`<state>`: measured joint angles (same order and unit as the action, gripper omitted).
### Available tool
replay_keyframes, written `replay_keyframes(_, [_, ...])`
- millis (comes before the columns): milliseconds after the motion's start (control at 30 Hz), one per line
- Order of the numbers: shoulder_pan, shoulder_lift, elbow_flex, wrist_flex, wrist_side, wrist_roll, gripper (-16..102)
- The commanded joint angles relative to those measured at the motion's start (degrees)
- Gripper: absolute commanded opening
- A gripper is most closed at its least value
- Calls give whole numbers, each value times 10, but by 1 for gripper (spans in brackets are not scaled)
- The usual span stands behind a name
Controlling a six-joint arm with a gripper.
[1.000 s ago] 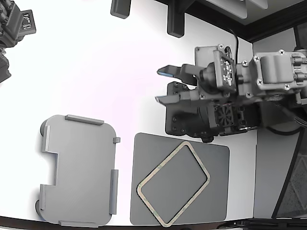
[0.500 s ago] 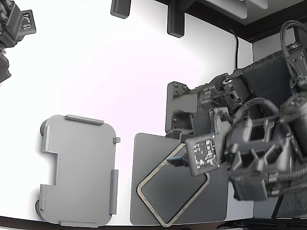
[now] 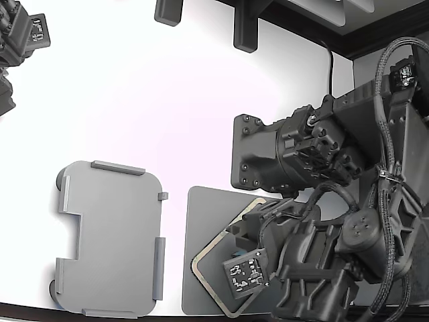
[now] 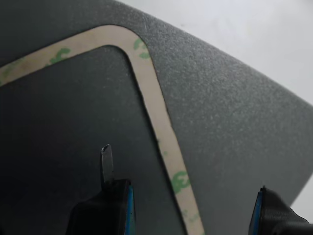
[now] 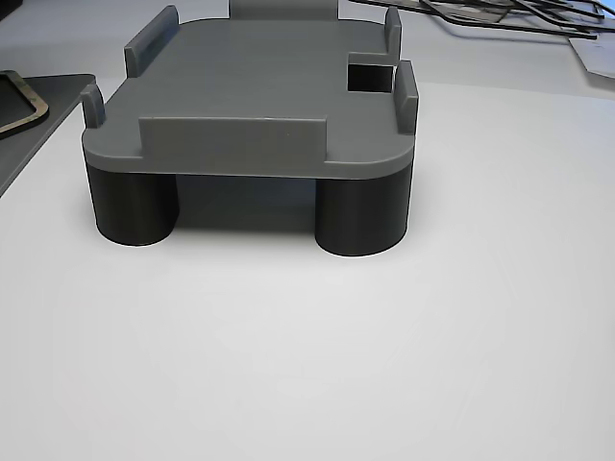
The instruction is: Move top rectangular frame to the holder.
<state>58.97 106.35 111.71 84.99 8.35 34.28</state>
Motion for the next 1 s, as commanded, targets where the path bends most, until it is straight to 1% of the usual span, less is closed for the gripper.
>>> replay_keyframes(0, [-7, -5, -11, -10, -4, -18, 99])
replay_keyframes(100, [-7, -28, -12, -19, -9, -25, 100])
replay_keyframes(400, [-17, -73, -32, -38, 3, -57, 100])
replay_keyframes(467, [-20, -76, -35, -38, 3, -62, 98])
replay_keyframes(633, [-28, -69, -16, -57, -13, -75, 98])
replay_keyframes(733, [-28, -71, -5, -69, -25, -85, 96])
replay_keyframes(967, [-35, -76, 2, -69, -33, -112, 95])
